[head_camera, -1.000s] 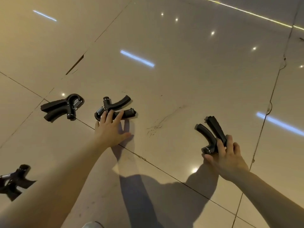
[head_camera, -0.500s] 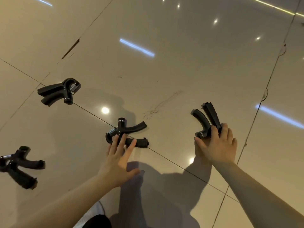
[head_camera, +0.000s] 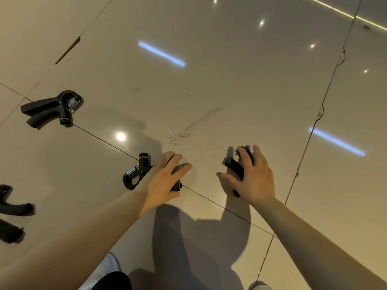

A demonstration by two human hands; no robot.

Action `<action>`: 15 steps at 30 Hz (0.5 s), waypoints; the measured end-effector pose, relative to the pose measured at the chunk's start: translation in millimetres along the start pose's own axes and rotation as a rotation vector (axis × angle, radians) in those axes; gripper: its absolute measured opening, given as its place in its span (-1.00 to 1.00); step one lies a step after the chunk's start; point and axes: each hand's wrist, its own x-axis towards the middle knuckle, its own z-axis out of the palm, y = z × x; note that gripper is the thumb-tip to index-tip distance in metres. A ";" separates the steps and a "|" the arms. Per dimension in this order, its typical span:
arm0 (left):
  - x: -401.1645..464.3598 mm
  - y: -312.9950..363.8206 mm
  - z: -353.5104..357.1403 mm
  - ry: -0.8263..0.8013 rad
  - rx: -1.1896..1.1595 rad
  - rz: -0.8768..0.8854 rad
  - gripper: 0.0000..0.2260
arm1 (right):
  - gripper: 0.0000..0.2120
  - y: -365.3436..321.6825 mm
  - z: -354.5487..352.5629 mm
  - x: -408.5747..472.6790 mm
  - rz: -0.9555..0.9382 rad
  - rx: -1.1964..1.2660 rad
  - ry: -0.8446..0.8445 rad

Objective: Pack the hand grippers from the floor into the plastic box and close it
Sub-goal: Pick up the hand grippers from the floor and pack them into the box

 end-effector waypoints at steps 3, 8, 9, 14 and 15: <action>7.1 -4.3 -5.1 -0.044 -0.021 -0.044 -0.31 | -0.42 -15.5 0.1 23.2 0.007 -0.056 -0.081; -6.8 -6.7 -18.8 0.133 -0.061 0.033 -0.38 | -0.52 -14.2 -10.1 21.7 -0.066 -0.103 0.003; -9.1 -6.6 -22.0 0.198 -0.098 0.035 -0.41 | -0.53 -13.2 -14.8 19.2 -0.110 -0.099 0.060; -15.5 2.4 -48.6 0.388 -0.145 0.106 -0.54 | -0.61 -12.9 -43.5 2.5 -0.248 -0.092 0.254; -17.7 6.1 -53.4 0.408 -0.136 0.131 -0.57 | -0.62 -12.4 -48.0 -2.2 -0.257 -0.085 0.285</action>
